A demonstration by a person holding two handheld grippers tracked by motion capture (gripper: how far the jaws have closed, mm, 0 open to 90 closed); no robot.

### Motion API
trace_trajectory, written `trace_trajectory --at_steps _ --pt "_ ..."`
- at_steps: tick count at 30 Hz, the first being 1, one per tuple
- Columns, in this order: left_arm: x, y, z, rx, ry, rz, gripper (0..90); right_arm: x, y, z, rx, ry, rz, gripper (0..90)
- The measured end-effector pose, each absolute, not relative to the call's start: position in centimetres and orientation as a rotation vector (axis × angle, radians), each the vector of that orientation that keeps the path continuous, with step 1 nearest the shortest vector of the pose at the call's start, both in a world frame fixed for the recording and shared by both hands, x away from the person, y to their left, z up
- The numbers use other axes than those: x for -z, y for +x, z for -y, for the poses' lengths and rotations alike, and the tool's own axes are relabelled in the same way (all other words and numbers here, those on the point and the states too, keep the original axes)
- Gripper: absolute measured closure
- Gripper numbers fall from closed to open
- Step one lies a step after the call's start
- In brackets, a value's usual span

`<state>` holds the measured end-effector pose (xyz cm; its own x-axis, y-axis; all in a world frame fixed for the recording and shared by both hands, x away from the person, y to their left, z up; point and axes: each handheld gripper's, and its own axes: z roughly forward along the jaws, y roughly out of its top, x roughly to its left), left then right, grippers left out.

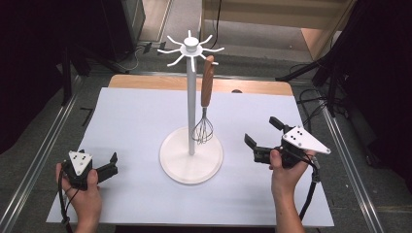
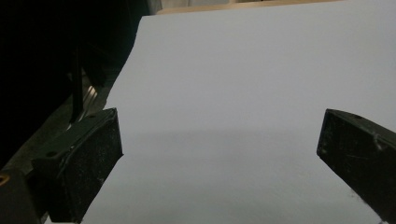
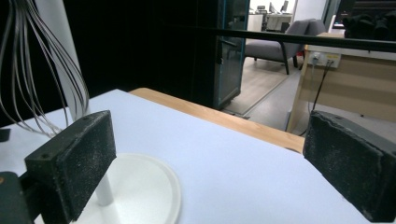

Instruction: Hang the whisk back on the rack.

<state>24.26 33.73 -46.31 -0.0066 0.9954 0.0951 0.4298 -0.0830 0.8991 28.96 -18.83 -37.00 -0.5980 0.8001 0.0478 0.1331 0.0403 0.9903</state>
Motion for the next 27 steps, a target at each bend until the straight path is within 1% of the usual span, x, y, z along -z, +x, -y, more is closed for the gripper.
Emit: trace_trajectory --at_steps 5,27 --pt "46.3 24.3 -33.7 -1.053 1.584 -1.507 0.5 38.3 28.9 19.8 -1.553 0.989 -1.758 0.0" --pt "46.3 24.2 -33.7 -1.061 1.593 -1.505 0.5 43.8 27.0 24.6 -1.448 1.127 -1.752 0.0"
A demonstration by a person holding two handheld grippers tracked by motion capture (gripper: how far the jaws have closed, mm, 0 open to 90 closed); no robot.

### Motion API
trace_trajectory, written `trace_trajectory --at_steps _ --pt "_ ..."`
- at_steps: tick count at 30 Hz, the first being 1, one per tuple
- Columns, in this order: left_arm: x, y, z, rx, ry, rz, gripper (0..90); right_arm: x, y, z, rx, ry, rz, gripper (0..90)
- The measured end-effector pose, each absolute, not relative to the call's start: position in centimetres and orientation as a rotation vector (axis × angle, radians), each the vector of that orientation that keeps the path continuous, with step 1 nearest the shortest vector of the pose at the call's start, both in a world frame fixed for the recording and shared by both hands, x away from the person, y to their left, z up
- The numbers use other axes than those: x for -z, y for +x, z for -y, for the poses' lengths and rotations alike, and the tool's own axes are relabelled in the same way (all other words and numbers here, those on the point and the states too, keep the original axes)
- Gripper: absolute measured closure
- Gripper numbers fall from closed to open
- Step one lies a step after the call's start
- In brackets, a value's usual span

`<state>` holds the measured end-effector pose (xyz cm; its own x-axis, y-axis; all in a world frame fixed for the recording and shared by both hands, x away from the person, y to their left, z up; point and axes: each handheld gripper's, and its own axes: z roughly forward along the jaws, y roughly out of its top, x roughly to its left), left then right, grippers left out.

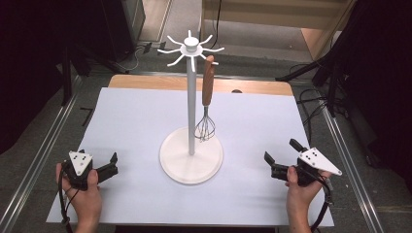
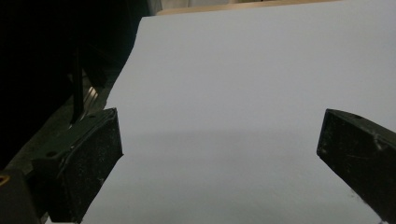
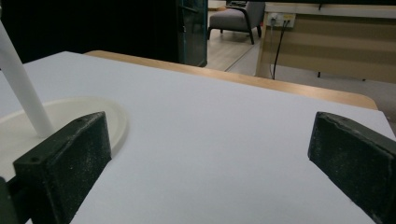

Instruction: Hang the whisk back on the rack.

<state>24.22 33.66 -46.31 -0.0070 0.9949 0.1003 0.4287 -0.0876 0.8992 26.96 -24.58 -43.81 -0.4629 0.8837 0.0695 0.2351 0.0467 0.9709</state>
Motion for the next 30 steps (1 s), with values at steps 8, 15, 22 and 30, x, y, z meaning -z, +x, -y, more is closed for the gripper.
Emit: trace_trajectory --at_steps 8,15,22,30 --pt "46.3 24.2 -33.6 -1.066 1.594 -1.501 0.5 45.2 26.2 26.3 -1.429 1.176 -1.738 0.0" --pt "46.3 24.2 -33.7 -1.061 1.591 -1.502 0.5 46.3 25.6 28.3 -1.400 1.231 -1.701 0.0" --pt "46.3 24.2 -33.7 -1.062 1.594 -1.503 0.5 47.1 25.1 30.7 -1.374 1.296 -1.666 0.0" --pt "46.3 24.2 -33.8 -1.053 1.584 -1.505 0.5 47.8 24.2 33.0 -1.332 1.351 -1.654 0.0"
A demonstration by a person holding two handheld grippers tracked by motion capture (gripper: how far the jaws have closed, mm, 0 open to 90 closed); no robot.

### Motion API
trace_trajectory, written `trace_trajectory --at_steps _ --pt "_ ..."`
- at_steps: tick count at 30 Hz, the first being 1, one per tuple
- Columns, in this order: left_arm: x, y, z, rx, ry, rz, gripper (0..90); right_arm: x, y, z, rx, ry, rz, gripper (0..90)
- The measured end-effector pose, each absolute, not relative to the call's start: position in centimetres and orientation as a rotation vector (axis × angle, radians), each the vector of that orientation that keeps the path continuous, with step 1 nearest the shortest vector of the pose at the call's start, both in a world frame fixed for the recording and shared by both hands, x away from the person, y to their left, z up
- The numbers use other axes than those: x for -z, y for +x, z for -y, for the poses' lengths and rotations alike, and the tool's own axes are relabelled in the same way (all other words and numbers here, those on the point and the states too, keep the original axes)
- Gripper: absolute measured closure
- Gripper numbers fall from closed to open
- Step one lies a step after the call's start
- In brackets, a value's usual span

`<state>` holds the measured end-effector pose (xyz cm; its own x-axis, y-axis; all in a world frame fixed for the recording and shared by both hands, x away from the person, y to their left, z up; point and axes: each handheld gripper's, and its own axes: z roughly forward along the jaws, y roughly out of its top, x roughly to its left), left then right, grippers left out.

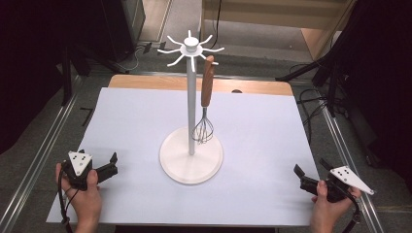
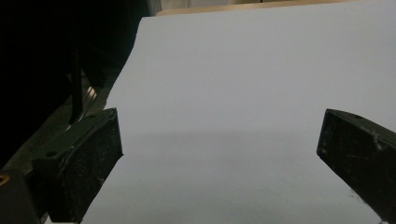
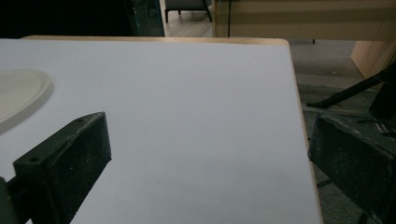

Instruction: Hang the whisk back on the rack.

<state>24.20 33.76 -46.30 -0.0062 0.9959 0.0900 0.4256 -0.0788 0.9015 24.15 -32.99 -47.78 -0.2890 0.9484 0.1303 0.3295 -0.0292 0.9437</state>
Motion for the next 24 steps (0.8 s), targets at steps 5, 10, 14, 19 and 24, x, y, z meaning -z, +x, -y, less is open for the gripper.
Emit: trace_trajectory --at_steps 5,10,14,19,24 --pt "46.3 24.2 -33.8 -1.050 1.580 -1.508 0.5 48.0 23.5 33.9 -1.291 1.360 -1.667 0.0" --pt "46.3 24.2 -33.8 -1.050 1.576 -1.502 0.5 48.3 22.5 35.3 -1.310 1.389 -1.634 0.0" --pt "46.3 24.1 -33.9 -1.047 1.566 -1.506 0.5 48.6 21.7 36.1 -1.338 1.418 -1.611 0.0" --pt "46.3 24.1 -33.9 -1.052 1.565 -1.505 0.5 48.9 21.4 36.4 -1.387 1.432 -1.590 0.3" --pt "46.3 24.1 -33.9 -1.053 1.565 -1.505 0.5 49.0 21.7 36.2 -1.352 1.443 -1.624 1.0"
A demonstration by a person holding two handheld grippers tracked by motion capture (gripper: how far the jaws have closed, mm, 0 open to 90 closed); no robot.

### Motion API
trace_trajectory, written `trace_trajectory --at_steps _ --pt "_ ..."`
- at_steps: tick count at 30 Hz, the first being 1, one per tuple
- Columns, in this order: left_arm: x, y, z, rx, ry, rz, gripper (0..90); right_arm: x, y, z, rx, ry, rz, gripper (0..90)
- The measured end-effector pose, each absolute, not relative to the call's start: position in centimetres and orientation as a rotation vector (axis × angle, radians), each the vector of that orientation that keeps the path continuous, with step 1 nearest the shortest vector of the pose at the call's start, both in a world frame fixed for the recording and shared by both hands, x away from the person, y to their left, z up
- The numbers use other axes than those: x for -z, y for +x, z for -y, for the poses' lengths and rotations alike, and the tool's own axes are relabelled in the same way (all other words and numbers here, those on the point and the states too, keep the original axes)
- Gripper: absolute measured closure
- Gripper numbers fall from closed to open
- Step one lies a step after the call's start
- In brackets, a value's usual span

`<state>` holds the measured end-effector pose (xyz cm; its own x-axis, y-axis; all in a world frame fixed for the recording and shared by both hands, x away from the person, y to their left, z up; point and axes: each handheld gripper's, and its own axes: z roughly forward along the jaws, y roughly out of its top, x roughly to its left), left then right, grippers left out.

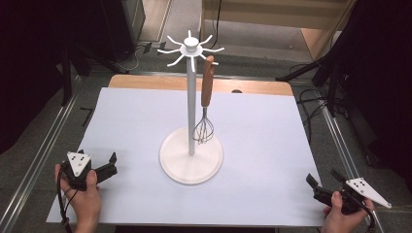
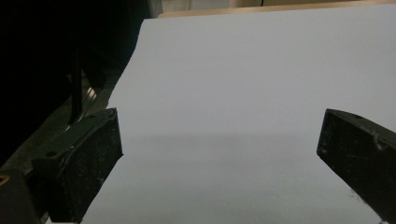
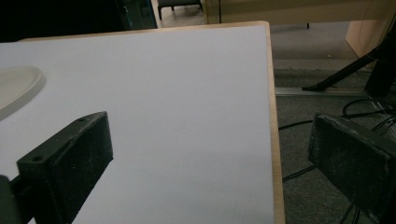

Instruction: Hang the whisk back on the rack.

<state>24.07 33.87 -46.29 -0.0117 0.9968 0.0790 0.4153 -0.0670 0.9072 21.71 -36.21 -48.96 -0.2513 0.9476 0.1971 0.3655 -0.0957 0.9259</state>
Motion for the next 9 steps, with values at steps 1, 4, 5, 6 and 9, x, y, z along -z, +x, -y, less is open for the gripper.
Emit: trace_trajectory --at_steps 1,4,5,6,9 --pt "46.29 24.05 -33.88 -1.054 1.565 -1.505 0.5 48.96 21.75 36.15 -1.349 1.445 -1.629 2.1" --pt "46.28 23.96 -33.87 -1.064 1.562 -1.499 0.5 48.98 21.78 36.24 -1.361 1.446 -1.635 7.7" --pt "46.27 23.95 -33.86 -1.064 1.563 -1.499 0.5 48.99 21.81 36.28 -1.366 1.445 -1.637 7.7" --pt "46.28 23.96 -33.85 -1.064 1.563 -1.500 0.5 48.98 21.82 36.29 -1.369 1.454 -1.639 8.2" --pt "46.29 24.01 -33.86 -1.060 1.561 -1.502 0.5 48.93 21.83 36.17 -1.369 1.433 -1.655 14.3"
